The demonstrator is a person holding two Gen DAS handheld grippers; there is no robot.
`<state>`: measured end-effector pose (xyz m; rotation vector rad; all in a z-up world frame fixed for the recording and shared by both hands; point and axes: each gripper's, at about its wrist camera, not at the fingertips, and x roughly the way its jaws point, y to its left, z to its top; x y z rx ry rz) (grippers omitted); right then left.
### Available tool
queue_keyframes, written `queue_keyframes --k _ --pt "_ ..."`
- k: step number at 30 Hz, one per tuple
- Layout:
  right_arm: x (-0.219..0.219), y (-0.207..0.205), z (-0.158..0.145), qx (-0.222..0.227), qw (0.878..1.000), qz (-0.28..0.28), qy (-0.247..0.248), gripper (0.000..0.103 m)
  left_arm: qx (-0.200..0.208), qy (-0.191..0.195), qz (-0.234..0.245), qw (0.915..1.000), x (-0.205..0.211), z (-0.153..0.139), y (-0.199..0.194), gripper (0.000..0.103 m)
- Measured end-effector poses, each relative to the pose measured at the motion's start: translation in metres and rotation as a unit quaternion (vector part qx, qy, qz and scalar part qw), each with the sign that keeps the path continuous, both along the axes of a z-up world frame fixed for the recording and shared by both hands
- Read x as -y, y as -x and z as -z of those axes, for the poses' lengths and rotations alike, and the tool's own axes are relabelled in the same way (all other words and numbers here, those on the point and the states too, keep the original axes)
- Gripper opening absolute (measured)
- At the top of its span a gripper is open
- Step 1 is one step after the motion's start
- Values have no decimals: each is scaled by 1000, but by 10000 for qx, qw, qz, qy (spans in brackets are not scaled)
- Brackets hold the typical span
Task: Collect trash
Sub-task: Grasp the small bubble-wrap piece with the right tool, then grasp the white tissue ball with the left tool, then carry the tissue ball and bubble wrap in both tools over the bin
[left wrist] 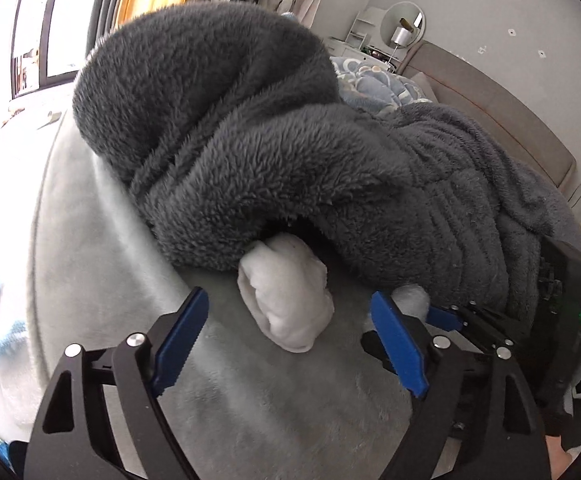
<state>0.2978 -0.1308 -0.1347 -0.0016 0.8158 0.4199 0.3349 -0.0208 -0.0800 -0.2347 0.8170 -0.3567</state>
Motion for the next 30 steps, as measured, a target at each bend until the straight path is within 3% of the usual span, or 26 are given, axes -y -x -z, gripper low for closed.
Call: queue_keyframes --k 7,16,19,21,30 --pt "12 10 -8 51 10000 31 55 62 -128 39 31 9999 10 9 -6 81" --pt "36 12 -11 38 9999 90 101 62 -312 170 -164 9992 12 23 -16 69" --pt "41 14 -13 56 9999 58 146 62 -314 148 -230 9991 14 26 -18 60" --pt "43 16 -13 63 9998 49 167 62 -317 91 -273 9991 16 27 -19 49" --pt "45 29 -18 102 9999 -17 137 62 -178 -92 -315 9993 20 30 -9 38"
